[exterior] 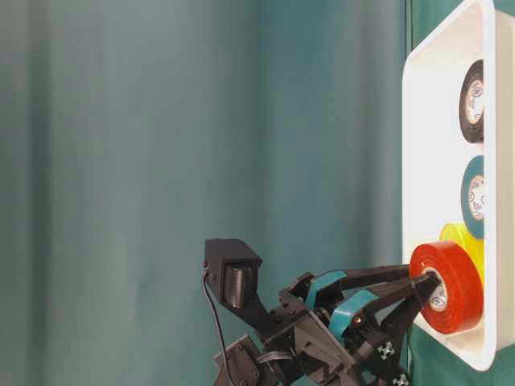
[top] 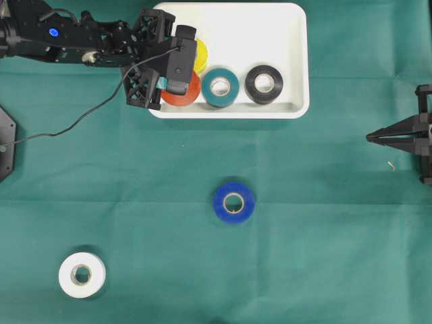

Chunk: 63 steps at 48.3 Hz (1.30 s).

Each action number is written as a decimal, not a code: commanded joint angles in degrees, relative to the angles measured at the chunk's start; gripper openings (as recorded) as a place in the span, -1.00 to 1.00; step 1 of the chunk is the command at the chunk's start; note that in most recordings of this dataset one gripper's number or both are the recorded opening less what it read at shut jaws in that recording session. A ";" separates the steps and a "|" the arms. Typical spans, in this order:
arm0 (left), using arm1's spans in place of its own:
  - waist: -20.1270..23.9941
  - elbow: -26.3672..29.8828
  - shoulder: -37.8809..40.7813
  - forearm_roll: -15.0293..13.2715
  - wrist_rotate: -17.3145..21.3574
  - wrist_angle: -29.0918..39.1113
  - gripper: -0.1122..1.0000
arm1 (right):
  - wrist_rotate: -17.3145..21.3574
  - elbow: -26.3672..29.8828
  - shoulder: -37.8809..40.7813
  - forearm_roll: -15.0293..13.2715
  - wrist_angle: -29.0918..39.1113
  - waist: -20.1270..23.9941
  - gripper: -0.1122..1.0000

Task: Put the tape into the white case with the left arm.
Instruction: 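Lift the red roll and carry it into the tray's left corner, then open the left gripper to release the red roll beside the yellow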

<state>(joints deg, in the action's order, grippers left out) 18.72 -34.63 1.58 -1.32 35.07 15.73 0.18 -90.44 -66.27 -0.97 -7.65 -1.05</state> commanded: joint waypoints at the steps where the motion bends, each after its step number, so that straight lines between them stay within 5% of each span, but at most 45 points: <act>1: 0.09 1.23 -0.88 0.09 0.09 -0.35 -0.35 | 0.18 0.70 0.35 0.00 -0.62 0.00 -0.97; 21: 0.09 1.41 -0.88 0.00 -0.88 -0.44 -0.30 | 0.18 0.70 0.35 -0.09 -0.62 0.00 -0.97; 30: 0.09 1.14 -0.88 0.00 -0.79 -0.53 0.64 | 0.18 0.70 0.35 0.00 -0.62 0.00 -0.97; 34: 0.09 0.97 -1.05 0.00 -0.79 -0.53 0.89 | 0.09 0.70 0.35 0.00 -0.62 0.00 -0.97; 63: -1.67 -1.49 -5.80 -0.18 -1.05 -0.62 0.84 | 0.18 0.70 0.35 0.00 -0.62 0.00 -0.97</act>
<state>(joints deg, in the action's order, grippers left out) 17.93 -36.12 -1.58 -1.32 34.19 15.56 0.18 -90.35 -66.36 -0.97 -7.65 -1.05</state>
